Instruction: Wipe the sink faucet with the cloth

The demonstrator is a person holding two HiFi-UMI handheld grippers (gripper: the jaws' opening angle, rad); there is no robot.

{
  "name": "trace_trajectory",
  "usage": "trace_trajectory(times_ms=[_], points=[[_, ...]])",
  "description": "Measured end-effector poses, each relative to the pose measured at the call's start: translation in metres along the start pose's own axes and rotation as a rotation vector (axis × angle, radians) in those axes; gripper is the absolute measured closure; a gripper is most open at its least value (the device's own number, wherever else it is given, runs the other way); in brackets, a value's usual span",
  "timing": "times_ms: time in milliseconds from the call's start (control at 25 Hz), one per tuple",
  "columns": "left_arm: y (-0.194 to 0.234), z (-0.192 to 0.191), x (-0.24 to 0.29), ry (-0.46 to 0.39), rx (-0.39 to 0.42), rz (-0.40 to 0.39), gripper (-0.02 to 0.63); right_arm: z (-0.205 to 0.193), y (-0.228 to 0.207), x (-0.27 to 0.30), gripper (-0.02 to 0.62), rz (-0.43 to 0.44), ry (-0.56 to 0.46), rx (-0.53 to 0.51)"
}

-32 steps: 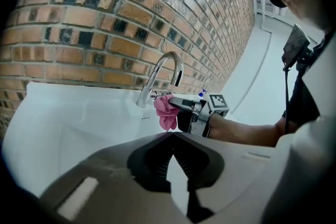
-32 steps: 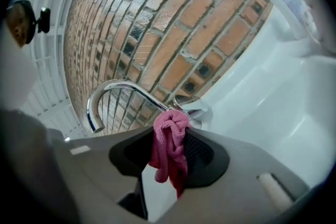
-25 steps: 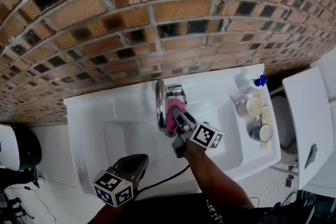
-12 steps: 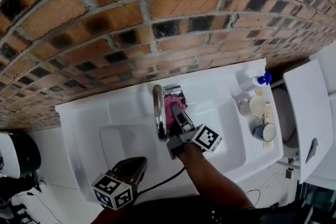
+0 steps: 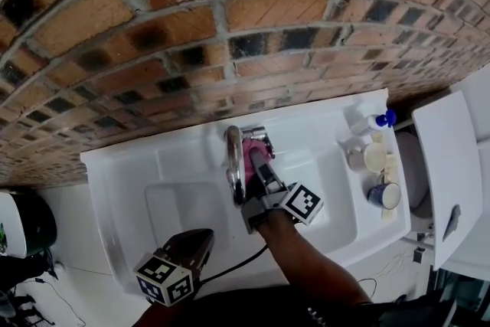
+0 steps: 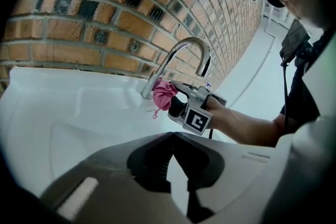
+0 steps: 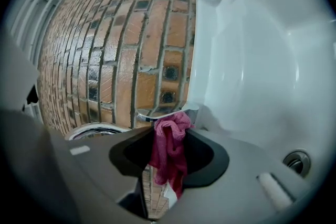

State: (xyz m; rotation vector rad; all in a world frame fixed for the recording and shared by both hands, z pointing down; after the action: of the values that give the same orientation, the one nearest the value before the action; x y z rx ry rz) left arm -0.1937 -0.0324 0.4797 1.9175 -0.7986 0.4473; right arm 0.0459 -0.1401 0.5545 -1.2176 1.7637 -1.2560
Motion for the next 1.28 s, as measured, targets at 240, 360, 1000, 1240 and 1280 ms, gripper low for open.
trace_trajectory(times_ms=[240,360,1000,1240,1280], points=[[-0.007,-0.003,-0.005,-0.021,0.004,0.004,0.601,0.009,0.017,0.006,0.443,0.062,-0.016,-0.052],[-0.012,-0.005,-0.01,-0.037,0.01,0.006,0.601,0.012,0.022,0.005,0.443,0.084,-0.014,-0.07],[-0.029,-0.029,-0.026,-0.14,-0.047,0.038,0.601,-0.016,-0.001,-0.021,0.442,0.076,0.34,-0.37],[-0.036,-0.038,-0.032,-0.168,-0.08,0.08,0.601,-0.025,-0.023,-0.001,0.442,0.021,0.438,-0.24],[-0.037,-0.038,-0.033,-0.174,-0.082,0.089,0.601,-0.025,-0.025,0.004,0.442,0.024,0.442,-0.217]])
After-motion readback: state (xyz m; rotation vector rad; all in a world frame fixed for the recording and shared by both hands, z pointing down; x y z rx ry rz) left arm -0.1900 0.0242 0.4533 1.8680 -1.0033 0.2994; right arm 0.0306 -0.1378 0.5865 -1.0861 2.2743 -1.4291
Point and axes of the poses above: the fingertips, and each gripper's own axes: x forward along the fingers, y to its left, z out of its top, the point moved 10 cm from there along -x, backward along the fingers, and after that the axes turned 15 degrees about -x, right-handed, at the moved point
